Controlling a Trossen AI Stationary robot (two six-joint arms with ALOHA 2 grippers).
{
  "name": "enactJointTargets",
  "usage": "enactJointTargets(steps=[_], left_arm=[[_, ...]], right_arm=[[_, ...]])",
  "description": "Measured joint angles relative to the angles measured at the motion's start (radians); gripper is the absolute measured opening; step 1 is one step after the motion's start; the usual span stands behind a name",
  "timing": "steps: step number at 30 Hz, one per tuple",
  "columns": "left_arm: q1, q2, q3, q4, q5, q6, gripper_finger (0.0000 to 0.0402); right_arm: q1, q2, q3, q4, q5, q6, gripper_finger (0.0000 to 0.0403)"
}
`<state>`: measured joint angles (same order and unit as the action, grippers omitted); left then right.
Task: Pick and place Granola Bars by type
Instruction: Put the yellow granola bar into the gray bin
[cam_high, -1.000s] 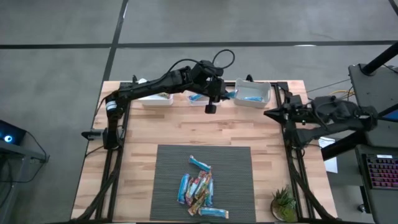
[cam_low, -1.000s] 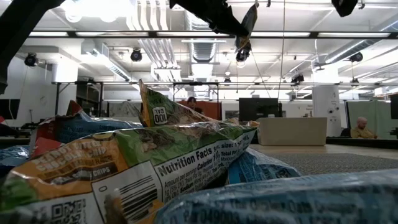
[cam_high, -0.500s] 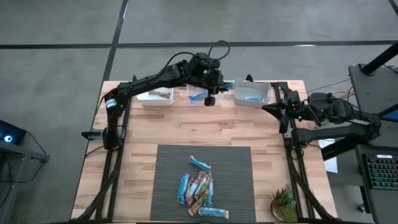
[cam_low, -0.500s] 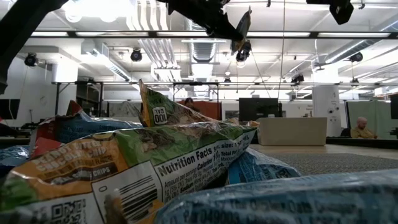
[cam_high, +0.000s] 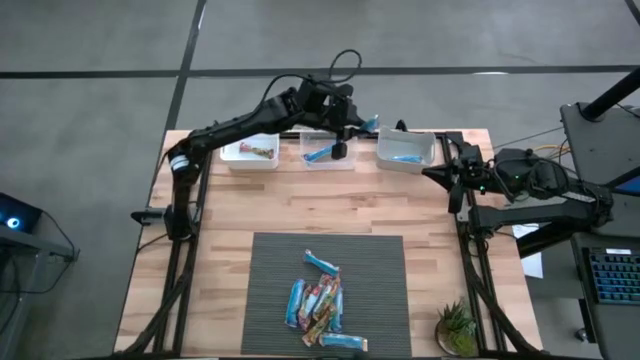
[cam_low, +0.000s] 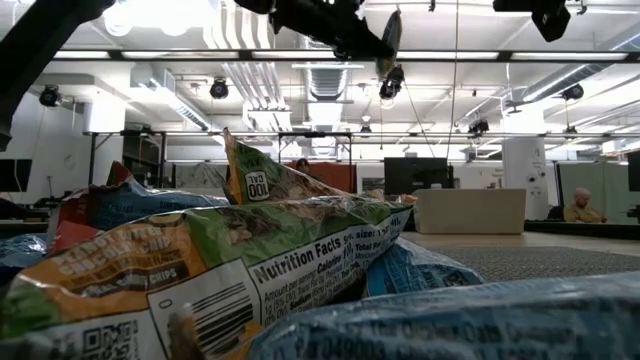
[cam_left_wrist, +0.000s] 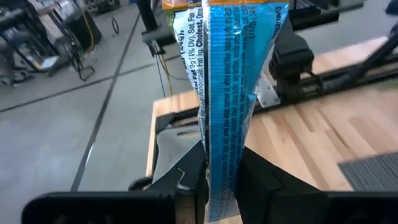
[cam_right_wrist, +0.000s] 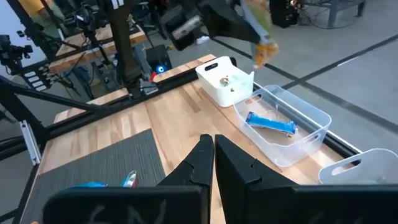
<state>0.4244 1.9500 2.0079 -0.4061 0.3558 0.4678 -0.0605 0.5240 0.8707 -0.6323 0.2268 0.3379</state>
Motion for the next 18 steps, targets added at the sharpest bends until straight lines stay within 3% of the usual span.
enactJointTargets(steps=[11,18], left_arm=[[0.002,0.140,0.015,0.225,0.003,-0.114,0.0048],[0.013,0.238,0.075,0.284,0.003,-0.175,0.0048]], right_arm=[[0.001,-0.007,0.000,0.000,-0.001,0.009,0.0009],[0.001,-0.015,0.000,-0.001,0.000,0.050,0.0009]])
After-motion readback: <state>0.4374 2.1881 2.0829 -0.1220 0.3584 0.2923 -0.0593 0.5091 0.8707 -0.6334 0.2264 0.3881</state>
